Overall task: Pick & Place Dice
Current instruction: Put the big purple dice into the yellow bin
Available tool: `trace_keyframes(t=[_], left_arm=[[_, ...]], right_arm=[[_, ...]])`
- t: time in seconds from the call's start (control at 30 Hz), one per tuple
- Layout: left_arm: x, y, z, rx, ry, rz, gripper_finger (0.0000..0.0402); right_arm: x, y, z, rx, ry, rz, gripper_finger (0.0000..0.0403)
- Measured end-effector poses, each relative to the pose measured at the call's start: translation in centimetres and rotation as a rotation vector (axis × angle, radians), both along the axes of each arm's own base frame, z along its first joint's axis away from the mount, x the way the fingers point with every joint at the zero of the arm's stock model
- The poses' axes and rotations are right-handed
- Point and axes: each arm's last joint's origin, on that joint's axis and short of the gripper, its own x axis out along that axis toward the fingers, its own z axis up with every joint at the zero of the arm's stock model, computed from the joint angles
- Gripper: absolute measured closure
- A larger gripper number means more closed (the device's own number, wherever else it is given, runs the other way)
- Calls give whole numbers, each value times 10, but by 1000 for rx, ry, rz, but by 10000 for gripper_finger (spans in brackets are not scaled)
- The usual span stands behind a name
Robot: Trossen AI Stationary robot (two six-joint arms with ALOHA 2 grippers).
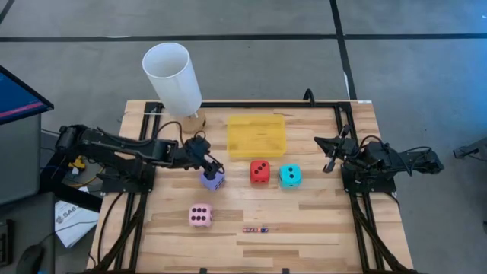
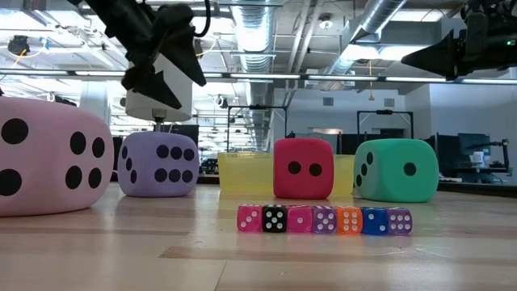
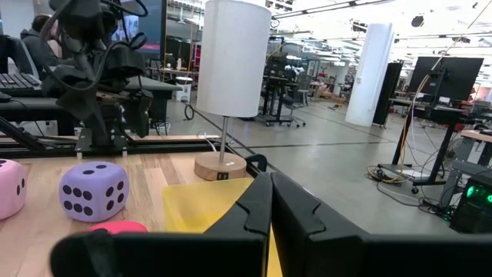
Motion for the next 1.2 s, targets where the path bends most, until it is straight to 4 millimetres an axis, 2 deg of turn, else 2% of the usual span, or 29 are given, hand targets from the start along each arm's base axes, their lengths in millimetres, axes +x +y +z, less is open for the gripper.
trace_keyframes(t=[0.4, 0.83, 1.13, 1.2], left_arm=[[10, -20, -6, -53, -51, -23, 4], [19, -26, -11, -81, -89, -16, 4], [37, -45, 18, -18, -182, -76, 4], [39, -46, 15, -9, -150, -79, 4]], right_arm=[[0, 0, 0, 0, 0, 0, 400], [0, 0, 0, 0, 1, -1, 400], [0, 0, 0, -1, 1, -1, 400], [0, 0, 0, -2, 2, 0, 400]])
